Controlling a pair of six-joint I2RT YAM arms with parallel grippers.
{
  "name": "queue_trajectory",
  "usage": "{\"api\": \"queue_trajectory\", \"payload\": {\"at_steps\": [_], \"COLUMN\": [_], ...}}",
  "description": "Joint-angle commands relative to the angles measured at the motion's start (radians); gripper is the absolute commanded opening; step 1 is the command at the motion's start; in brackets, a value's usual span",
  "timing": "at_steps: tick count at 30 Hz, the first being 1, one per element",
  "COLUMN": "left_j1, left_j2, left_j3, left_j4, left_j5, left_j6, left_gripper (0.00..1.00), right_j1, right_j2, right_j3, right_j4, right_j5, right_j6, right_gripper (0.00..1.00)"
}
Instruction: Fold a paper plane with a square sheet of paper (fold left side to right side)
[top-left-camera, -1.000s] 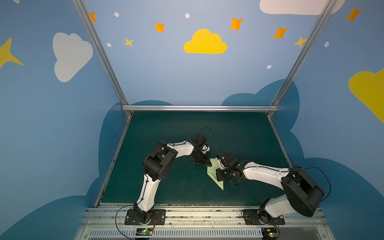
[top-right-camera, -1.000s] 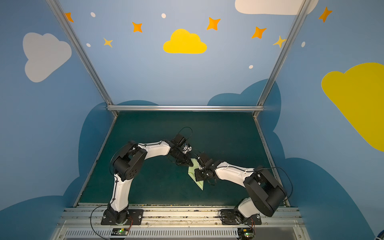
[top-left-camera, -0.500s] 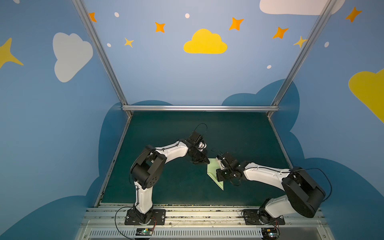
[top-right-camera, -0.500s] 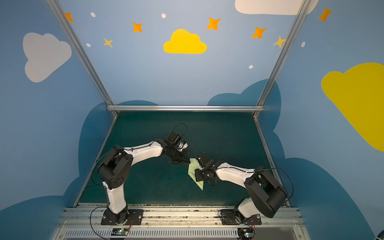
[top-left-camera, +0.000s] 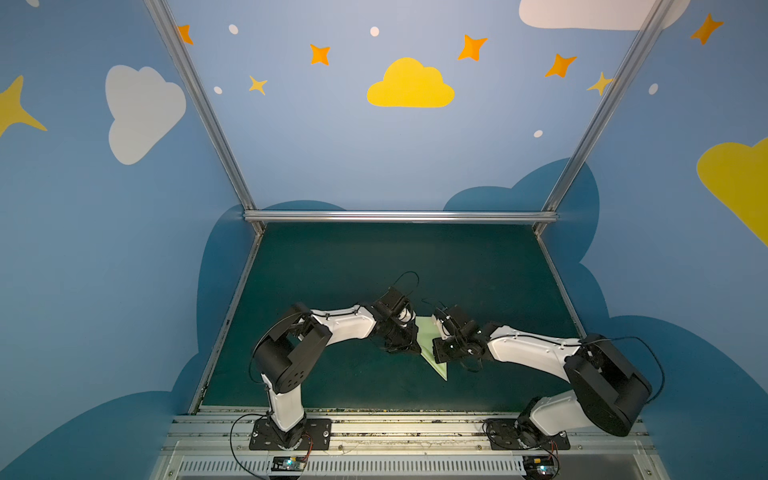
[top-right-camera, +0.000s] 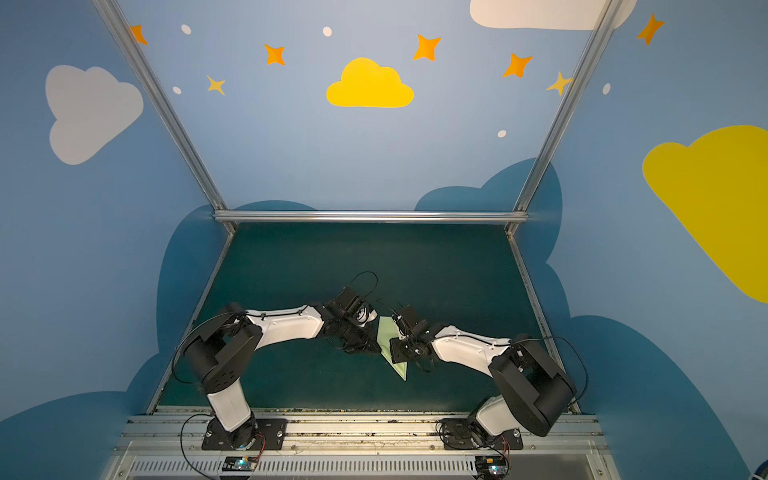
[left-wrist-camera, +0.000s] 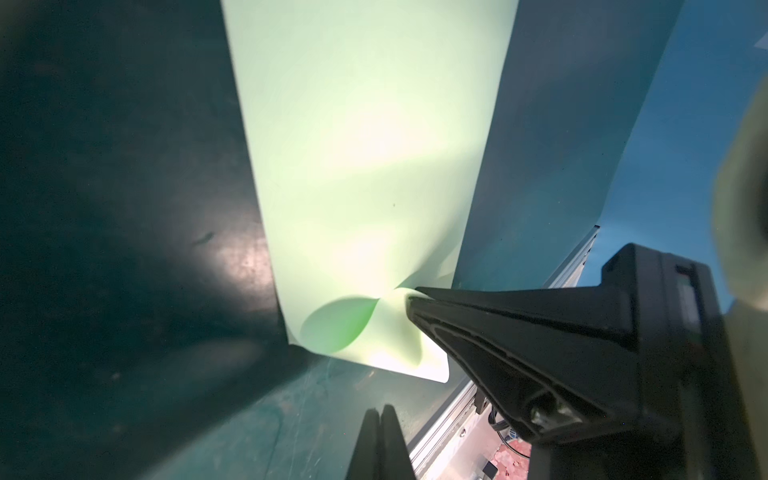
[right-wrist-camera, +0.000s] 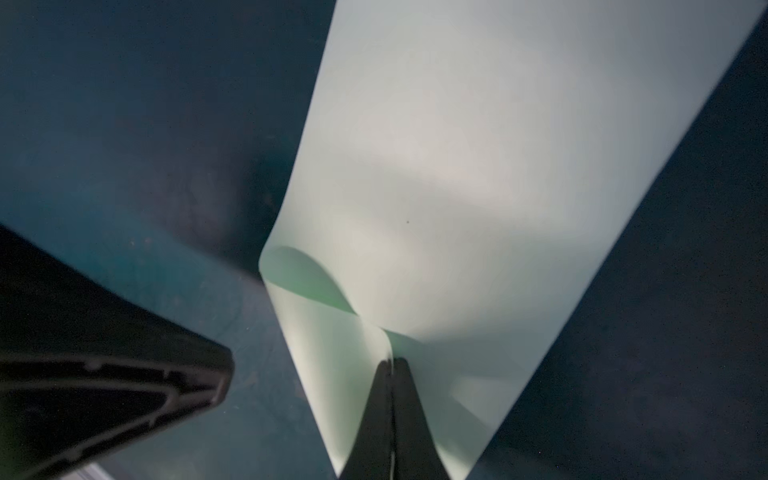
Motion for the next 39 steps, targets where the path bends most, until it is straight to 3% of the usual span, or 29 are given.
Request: {"api": "queue_trajectory", "payload": {"at_steps": [1, 39], "left_j1": [-0.009, -0.017], "left_j2": [0.005, 0.137], "left_j3": [-0.002, 0.057], "left_j4": [0.047, 0.020], "left_j5": [-0.004, -0.034], "left_j6": [-0.016, 0.047], "left_gripper": [0.04, 0.04], "right_j1": [-0.002, -0.002], "right_j2": [0.035, 0.039], "right_j3": [-0.038, -0.044], "right_j4": [-0.050, -0.044], "right_j5": [0.019, 0.010], "right_j6": [0.001, 0.004], "right_gripper": [0.00, 0.00]}}
